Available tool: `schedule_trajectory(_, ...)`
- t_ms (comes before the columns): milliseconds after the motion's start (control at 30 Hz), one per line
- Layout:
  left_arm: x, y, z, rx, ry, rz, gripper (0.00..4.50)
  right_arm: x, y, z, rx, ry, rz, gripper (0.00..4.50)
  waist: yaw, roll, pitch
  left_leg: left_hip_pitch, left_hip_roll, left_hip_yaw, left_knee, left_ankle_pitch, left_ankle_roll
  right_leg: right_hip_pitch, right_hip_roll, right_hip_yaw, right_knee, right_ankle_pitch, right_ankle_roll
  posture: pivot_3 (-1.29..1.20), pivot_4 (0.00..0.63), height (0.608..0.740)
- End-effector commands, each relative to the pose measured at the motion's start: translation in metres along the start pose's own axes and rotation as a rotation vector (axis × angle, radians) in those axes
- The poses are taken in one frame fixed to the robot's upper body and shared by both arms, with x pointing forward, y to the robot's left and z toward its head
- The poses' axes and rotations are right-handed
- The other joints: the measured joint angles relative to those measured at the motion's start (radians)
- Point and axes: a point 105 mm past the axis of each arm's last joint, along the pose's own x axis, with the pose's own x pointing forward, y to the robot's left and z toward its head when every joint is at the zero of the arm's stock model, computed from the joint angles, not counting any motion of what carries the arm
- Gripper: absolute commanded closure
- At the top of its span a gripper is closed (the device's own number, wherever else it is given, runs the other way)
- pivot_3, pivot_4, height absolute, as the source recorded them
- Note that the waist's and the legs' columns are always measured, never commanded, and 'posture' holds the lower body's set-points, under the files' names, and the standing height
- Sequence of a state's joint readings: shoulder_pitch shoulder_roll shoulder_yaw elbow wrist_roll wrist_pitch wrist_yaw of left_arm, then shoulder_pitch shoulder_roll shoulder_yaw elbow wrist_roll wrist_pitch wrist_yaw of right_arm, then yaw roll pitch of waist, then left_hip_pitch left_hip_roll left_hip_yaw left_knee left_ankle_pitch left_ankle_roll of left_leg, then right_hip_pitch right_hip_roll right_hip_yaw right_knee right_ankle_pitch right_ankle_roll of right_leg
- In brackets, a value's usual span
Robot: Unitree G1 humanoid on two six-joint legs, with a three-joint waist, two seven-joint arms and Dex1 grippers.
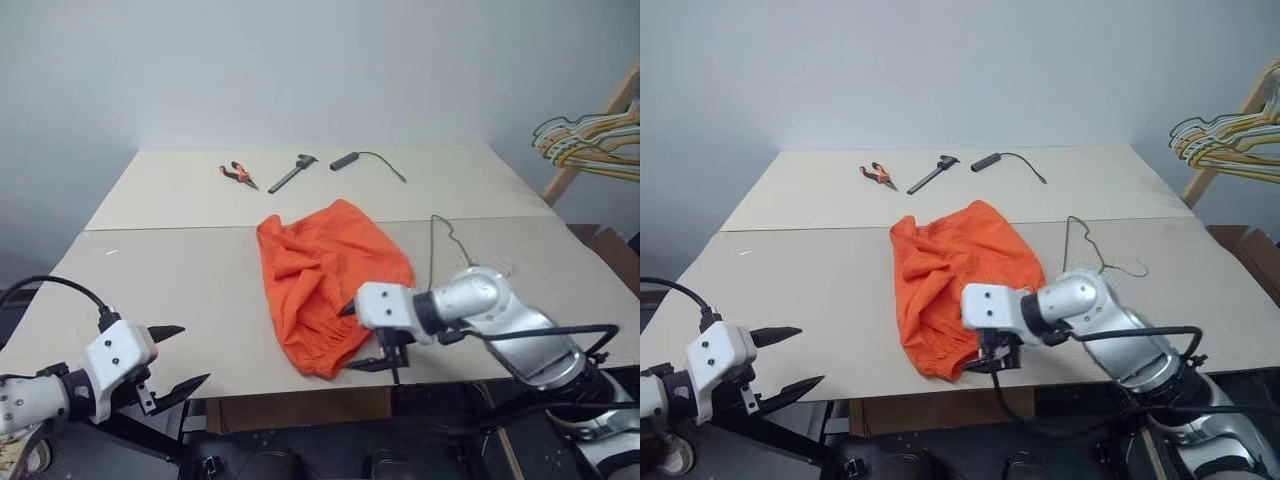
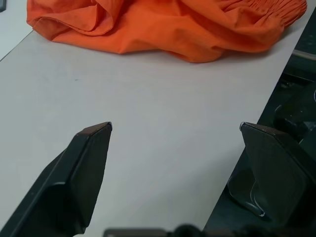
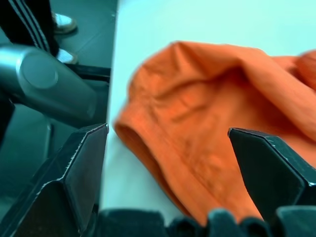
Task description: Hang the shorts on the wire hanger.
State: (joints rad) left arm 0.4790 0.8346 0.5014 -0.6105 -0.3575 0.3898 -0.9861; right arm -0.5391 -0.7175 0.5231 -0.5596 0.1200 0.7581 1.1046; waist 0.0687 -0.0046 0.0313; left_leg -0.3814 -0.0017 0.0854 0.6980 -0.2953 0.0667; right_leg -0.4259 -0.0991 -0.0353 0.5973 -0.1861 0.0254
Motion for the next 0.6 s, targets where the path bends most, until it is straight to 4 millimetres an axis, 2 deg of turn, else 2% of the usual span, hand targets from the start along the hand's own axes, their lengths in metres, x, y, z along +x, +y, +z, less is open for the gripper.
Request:
schedule_trajectory(33, -0.001, 0.003, 0.007, 0.046, -0.009, -0.006, 0.0, 0.01, 0.0, 0.002, -0.043, 0.078, -0.041, 0.01, -0.006, 0.0, 0.0, 0.0, 0.0, 0.0, 0.0, 0.0, 0.0, 0.0, 0.0, 0.0, 0.0, 0.0, 0.0, 0.09, 0.0, 0.74)
schedule_trajectory(333, 0.0, -0.001, 0.004, 0.048, 0.008, -0.033, 0.0, 0.035, 0.005, -0.001, 0.005, 0.156, -0.04, 0.01, -0.028, -0.001, -0.001, 0.0, 0.0, 0.0, 0.0, 0.002, -0.005, -0.002, 0.001, 0.0, 0.006, 0.0, -0.001, 0.08, 0.0, 0.74)
schedule_trajectory(433, 0.0, 0.0, 0.002, 0.05, 0.013, -0.033, 0.0, 0.04, 0.006, -0.001, 0.007, 0.161, -0.034, 0.6, -0.029, -0.001, -0.001, 0.002, 0.001, 0.0, 0.0, 0.003, -0.005, -0.002, 0.001, 0.0, 0.01, -0.003, -0.006, 0.08, 0.0, 0.74)
schedule_trajectory(500, 0.0, 0.0, 0.002, 0.049, 0.014, -0.033, 0.0, 0.042, 0.007, 0.001, 0.006, 0.156, -0.034, 1.19, -0.029, -0.001, -0.001, 0.003, 0.0, 0.0, 0.0, 0.003, -0.005, -0.002, 0.001, 0.0, 0.012, -0.004, -0.007, 0.09, 0.0, 0.74)
schedule_trajectory(600, 0.0, 0.0, 0.0, 0.049, 0.016, -0.032, 0.0, 0.049, 0.003, 0.002, 0.011, 0.163, -0.054, 2.31, -0.03, -0.001, -0.001, 0.004, 0.001, 0.0, -0.001, 0.003, -0.006, -0.002, 0.001, 0.0, 0.013, -0.005, -0.007, 0.09, 0.0, 0.74)
